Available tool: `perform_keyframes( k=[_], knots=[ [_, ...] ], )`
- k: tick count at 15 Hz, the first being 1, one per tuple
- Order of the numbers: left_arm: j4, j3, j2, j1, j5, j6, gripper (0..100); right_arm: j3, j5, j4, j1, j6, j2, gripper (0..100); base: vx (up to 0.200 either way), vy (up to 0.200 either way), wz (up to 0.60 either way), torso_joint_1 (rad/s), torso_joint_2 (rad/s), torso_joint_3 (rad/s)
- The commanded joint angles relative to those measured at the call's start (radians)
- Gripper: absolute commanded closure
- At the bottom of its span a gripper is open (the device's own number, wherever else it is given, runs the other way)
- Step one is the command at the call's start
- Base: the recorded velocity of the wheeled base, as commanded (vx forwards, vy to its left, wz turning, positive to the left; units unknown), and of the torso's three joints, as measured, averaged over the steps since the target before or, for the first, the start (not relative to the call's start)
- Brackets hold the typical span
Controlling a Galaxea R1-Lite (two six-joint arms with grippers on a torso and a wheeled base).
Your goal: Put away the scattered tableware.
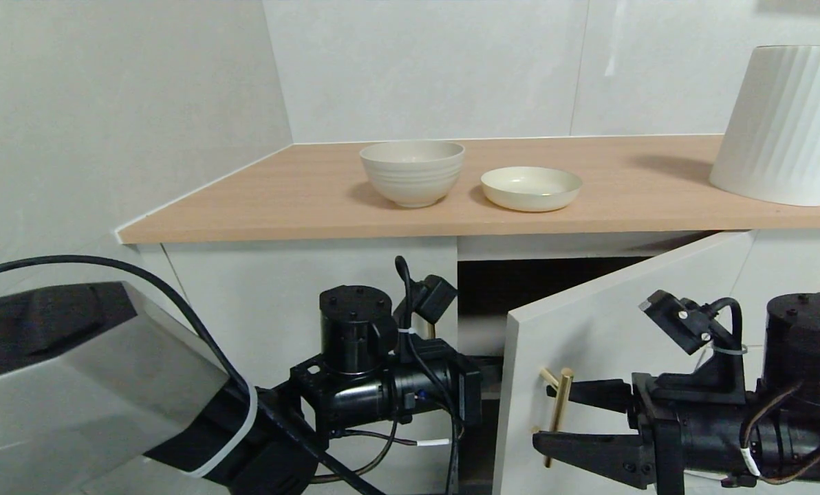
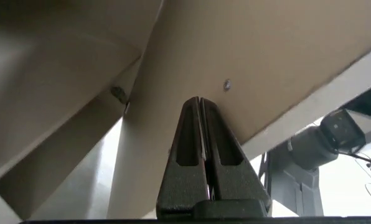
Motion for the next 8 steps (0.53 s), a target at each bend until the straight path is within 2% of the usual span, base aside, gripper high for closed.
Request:
perform_keyframes(
  k=[1,3,5,7,8],
  knots=[
    [-0.005,-0.004,0.020,-0.015,-0.002,0.000,100,0.019,-0.039,0.002,-0.003,-0.054,-0.004,0,0.000,0.000,0.00,0.000,0.00,0.000],
    [-0.016,-0.014,0.038,-0.015,-0.001,0.000,100,0.022,-0.150,0.010,-0.003,-0.091,-0.033,0,0.000,0.000,0.00,0.000,0.00,0.000],
    [-0.015,-0.045,0.048,-0.015,0.001,-0.001,100,0.022,-0.187,0.046,-0.025,-0.091,-0.104,0,0.000,0.000,0.00,0.000,0.00,0.000],
    [-0.010,-0.074,0.052,-0.015,0.001,-0.003,100,0.001,-0.188,0.201,-0.052,-0.091,-0.225,0,0.000,0.000,0.00,0.000,0.00,0.000],
    [0.007,-0.086,0.049,-0.016,0.002,-0.003,100,-0.024,-0.191,0.356,-0.063,-0.093,-0.301,0,0.000,0.000,0.00,0.000,0.00,0.000]
  ],
)
